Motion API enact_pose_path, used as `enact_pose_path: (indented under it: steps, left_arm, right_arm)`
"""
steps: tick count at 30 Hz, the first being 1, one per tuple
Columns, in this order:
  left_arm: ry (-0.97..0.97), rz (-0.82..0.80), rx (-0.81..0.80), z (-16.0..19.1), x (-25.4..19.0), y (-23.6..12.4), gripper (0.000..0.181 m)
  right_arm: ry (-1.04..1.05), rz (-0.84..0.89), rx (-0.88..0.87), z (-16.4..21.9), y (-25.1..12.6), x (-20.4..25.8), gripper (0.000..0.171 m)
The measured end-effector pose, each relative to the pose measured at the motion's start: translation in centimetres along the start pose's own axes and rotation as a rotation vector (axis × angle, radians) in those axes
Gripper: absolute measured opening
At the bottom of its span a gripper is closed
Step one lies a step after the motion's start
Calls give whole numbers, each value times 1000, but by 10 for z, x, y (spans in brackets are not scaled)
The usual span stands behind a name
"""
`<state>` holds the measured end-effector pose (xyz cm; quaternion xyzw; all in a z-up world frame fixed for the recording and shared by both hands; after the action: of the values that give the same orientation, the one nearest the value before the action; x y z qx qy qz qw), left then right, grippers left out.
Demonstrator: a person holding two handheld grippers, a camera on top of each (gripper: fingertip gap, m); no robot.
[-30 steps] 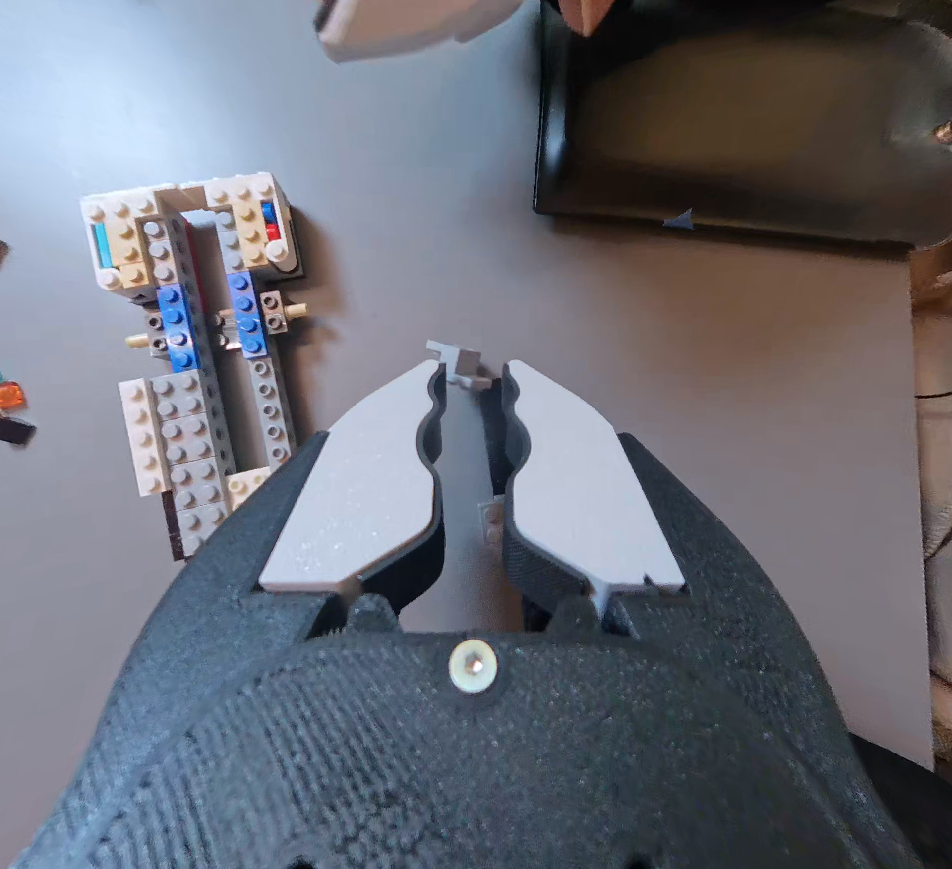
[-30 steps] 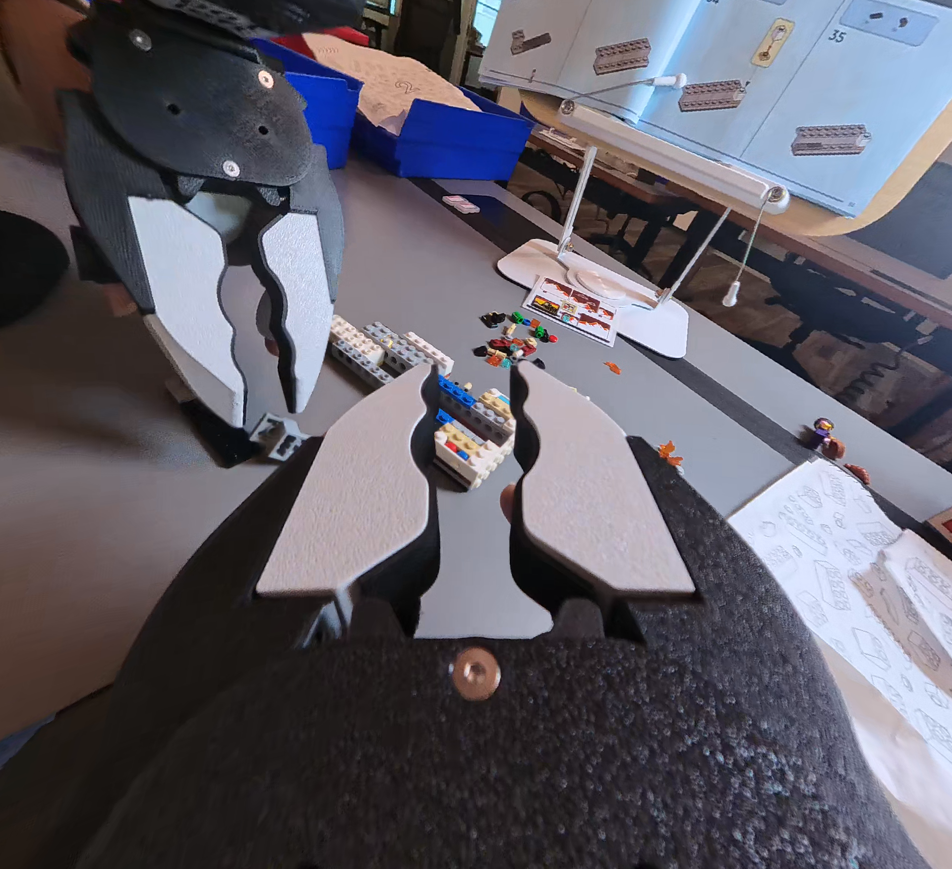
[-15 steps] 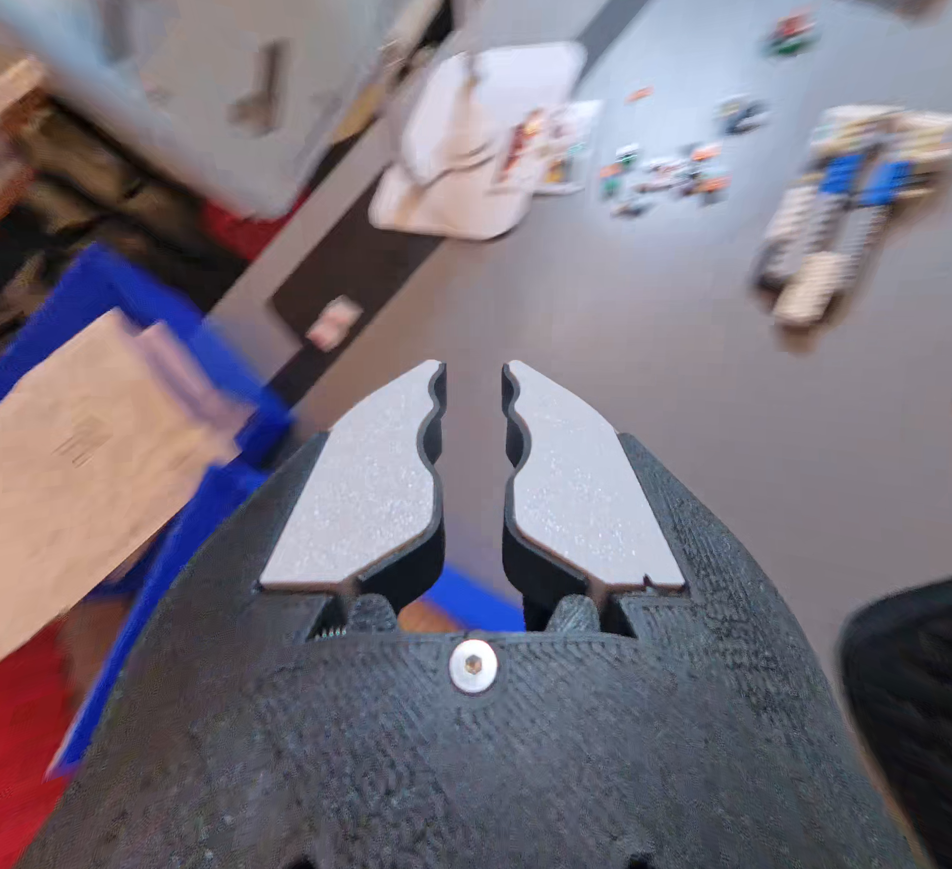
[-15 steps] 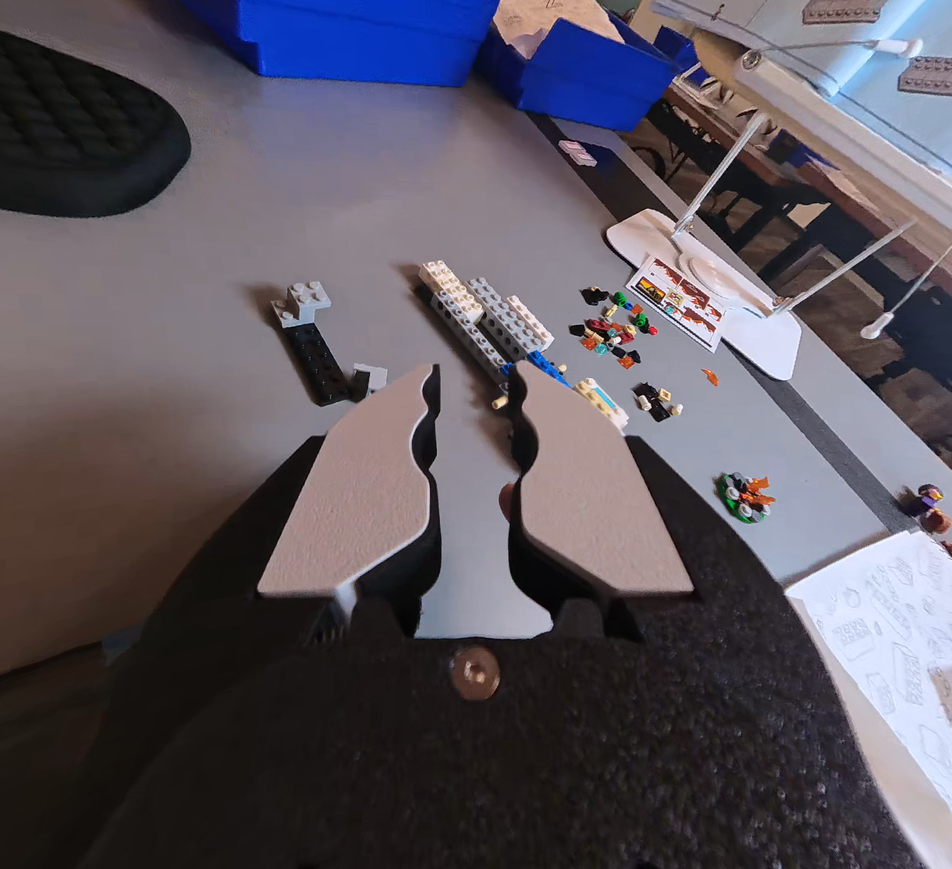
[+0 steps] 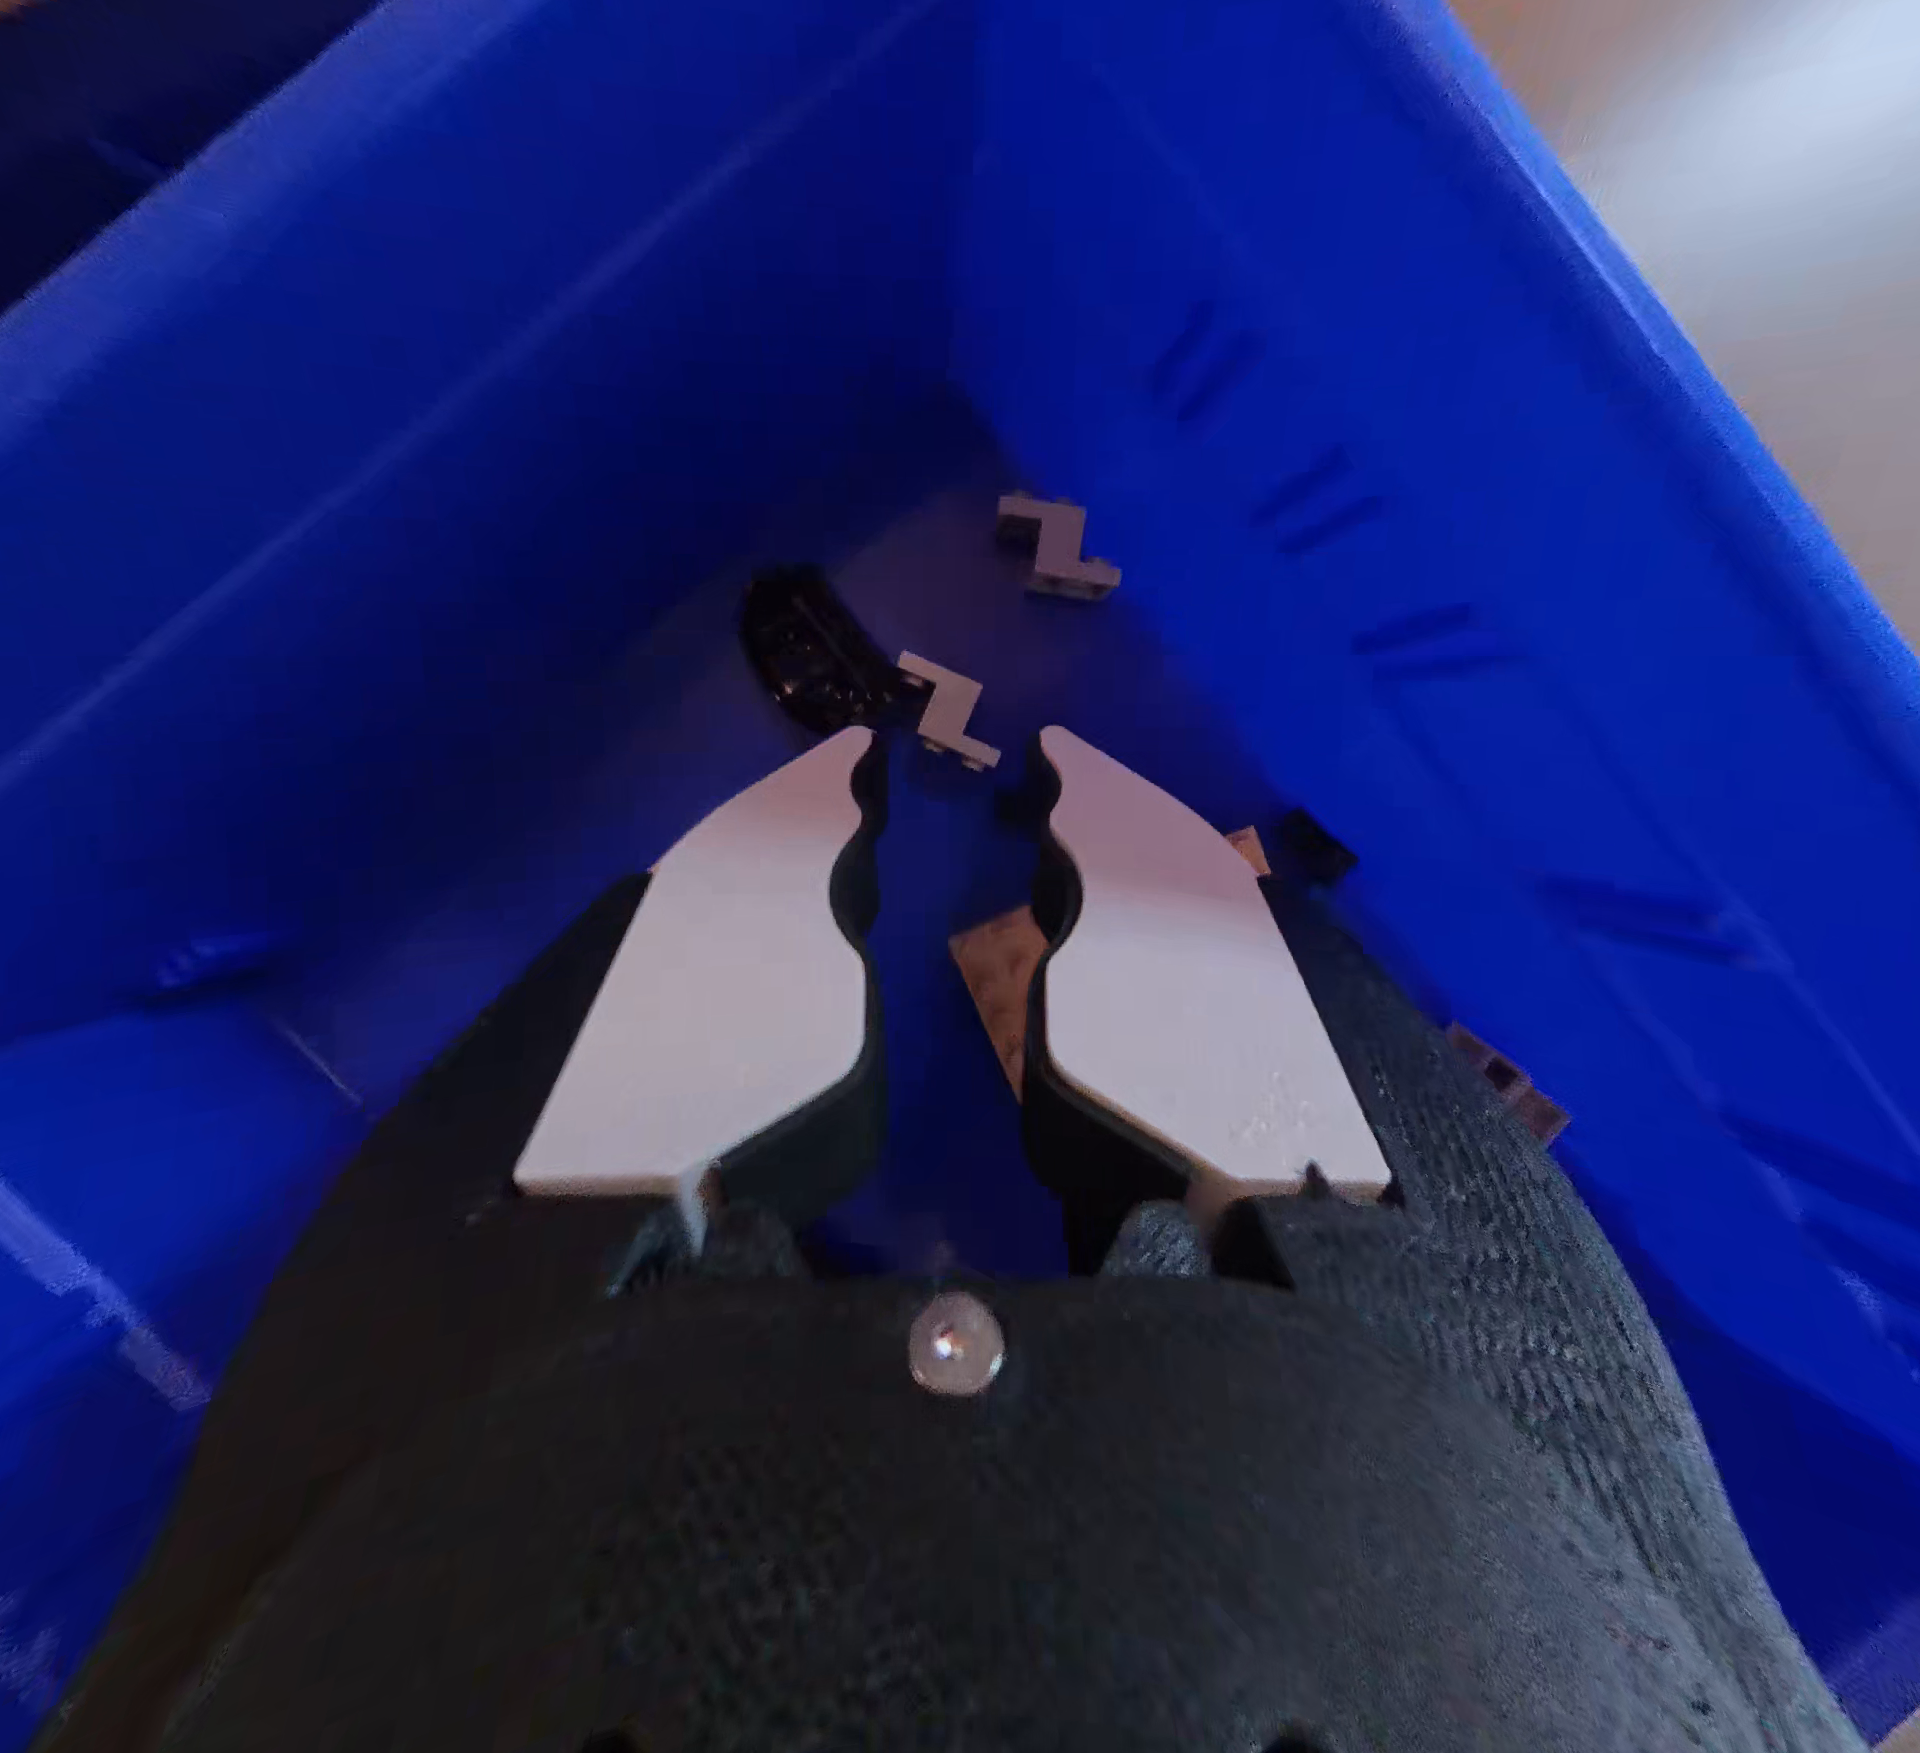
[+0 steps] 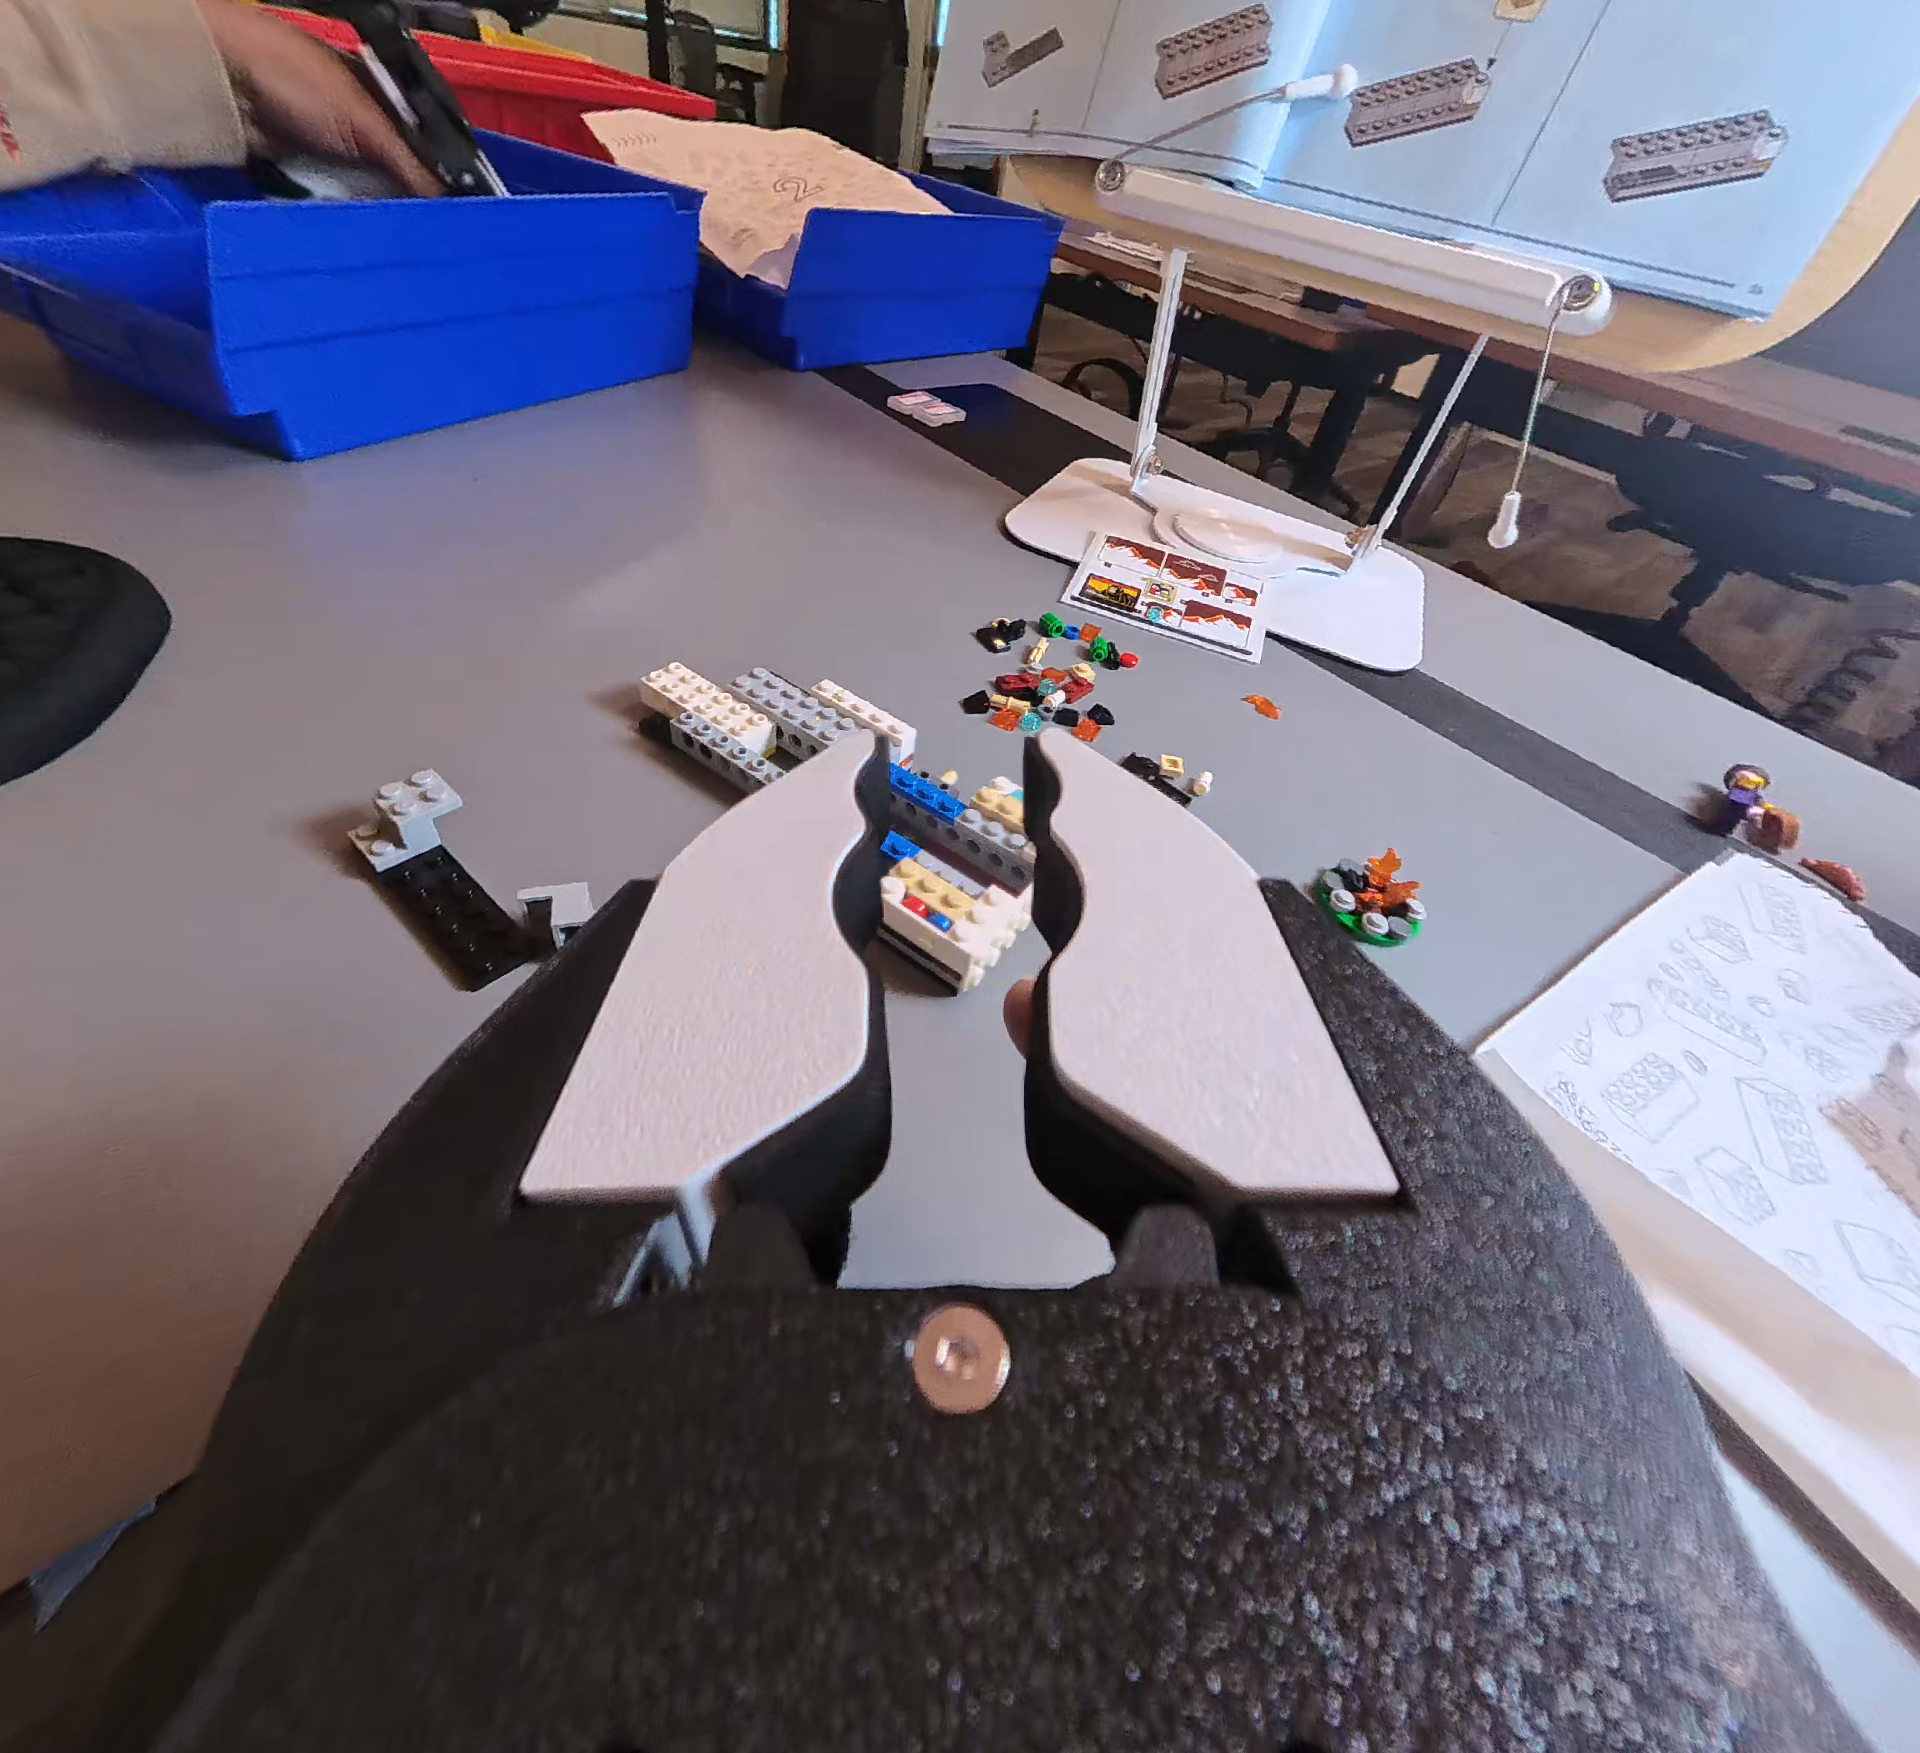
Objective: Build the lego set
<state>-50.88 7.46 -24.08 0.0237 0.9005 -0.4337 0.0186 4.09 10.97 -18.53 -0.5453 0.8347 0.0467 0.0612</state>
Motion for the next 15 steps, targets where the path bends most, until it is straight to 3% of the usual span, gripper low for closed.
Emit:
enact_pose_path:
  steps: [5,9,13,15]
  left_arm:
    - [14,-27,19,1,0,14,13]
    - [118,-124,34,-4,5,5,13]
    - [268,-275,-123,-47,-8,-54,13]
    - [411,-280,-226,-75,-49,-87,13]
  right_arm:
    - [-2,12,16,3,1,-1,24]
    - [-43,5,12,1,-1,1,23]
    - [-57,20,-16,-6,-3,-1,23]
    - [-41,27,-29,-7,-3,-3,23]
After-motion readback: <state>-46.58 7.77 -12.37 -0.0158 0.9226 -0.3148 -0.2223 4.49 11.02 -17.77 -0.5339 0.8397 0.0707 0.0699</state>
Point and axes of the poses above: each gripper's, where its closed fingertips meet, y out along the fingers, z out of its underside, x = y × z across the jaws, the point moved 3 cm from there along -y, back along the fingers, and after that the axes turned 9 degrees about -x, right-handed, at the moved point
